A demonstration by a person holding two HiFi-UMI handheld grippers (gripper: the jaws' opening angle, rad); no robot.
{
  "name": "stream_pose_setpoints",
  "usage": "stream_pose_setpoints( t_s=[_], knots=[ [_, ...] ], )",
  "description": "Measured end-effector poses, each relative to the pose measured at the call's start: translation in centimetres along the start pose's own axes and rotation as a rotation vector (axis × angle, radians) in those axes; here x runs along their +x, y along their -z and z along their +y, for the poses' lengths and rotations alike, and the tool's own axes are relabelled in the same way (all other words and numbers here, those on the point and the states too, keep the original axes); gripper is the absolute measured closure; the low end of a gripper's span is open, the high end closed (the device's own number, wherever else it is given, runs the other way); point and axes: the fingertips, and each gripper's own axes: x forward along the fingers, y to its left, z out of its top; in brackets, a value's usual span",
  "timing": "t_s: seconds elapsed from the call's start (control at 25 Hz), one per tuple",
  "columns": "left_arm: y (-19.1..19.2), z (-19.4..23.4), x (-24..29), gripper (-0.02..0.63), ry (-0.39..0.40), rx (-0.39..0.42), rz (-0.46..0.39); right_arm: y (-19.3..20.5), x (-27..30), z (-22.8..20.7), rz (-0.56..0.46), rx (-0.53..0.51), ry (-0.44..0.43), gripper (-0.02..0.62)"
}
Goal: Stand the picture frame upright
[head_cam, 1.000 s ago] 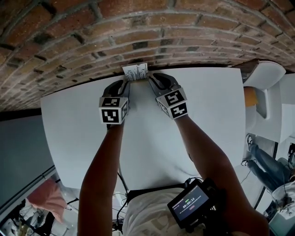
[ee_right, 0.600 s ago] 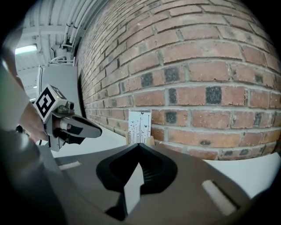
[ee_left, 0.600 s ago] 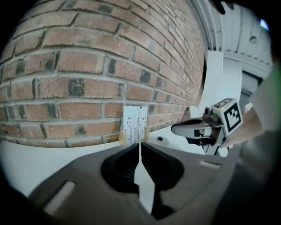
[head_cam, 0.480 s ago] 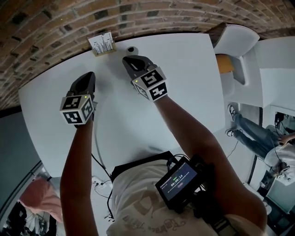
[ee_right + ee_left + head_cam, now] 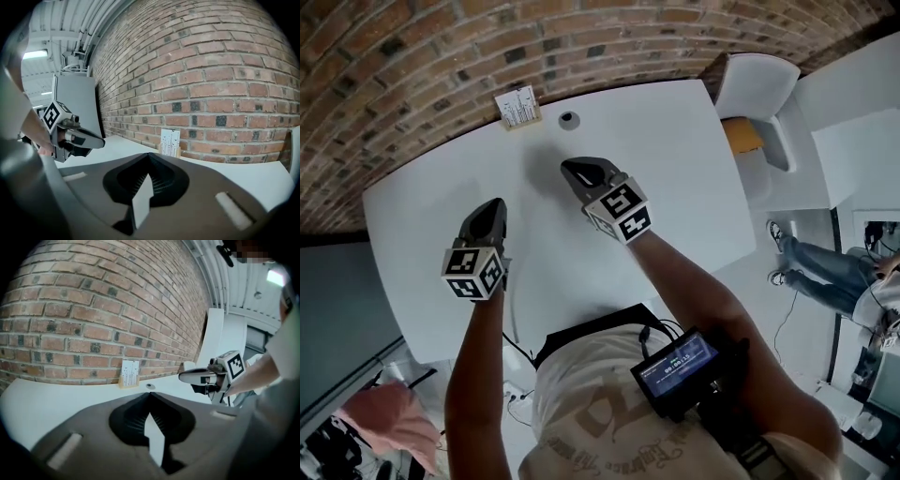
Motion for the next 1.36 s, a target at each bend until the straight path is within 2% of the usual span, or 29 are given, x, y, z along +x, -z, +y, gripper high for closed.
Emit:
stream_pose_setpoints(
  t_s=[0.32, 0.56, 0.8, 1.36],
  knots=[
    [1.1, -5.2, -4.9, 0.603, 0.053, -0.014, -0.027, 0.8, -6.3, 5.0, -0.024, 0.034, -0.035, 0.589],
    [2.9, -5.7, -7.4, 0.603, 0.046, -0.028, -0.016, 1.3, -9.5, 7.0, -0.038, 0.053, -0.029, 0.589],
    [4.2, -8.0, -9.6, 0.603, 0.091, -0.014, -0.005, 1.7, -11.9, 8.8, -0.045, 0.074, -0.024, 0.589],
    [4.9, -10.6, -12.7, 0.603, 0.125, 0.007, -0.037, 2.8, -15.1, 11.7, -0.049, 0.082, 0.001, 0.589]
  ],
)
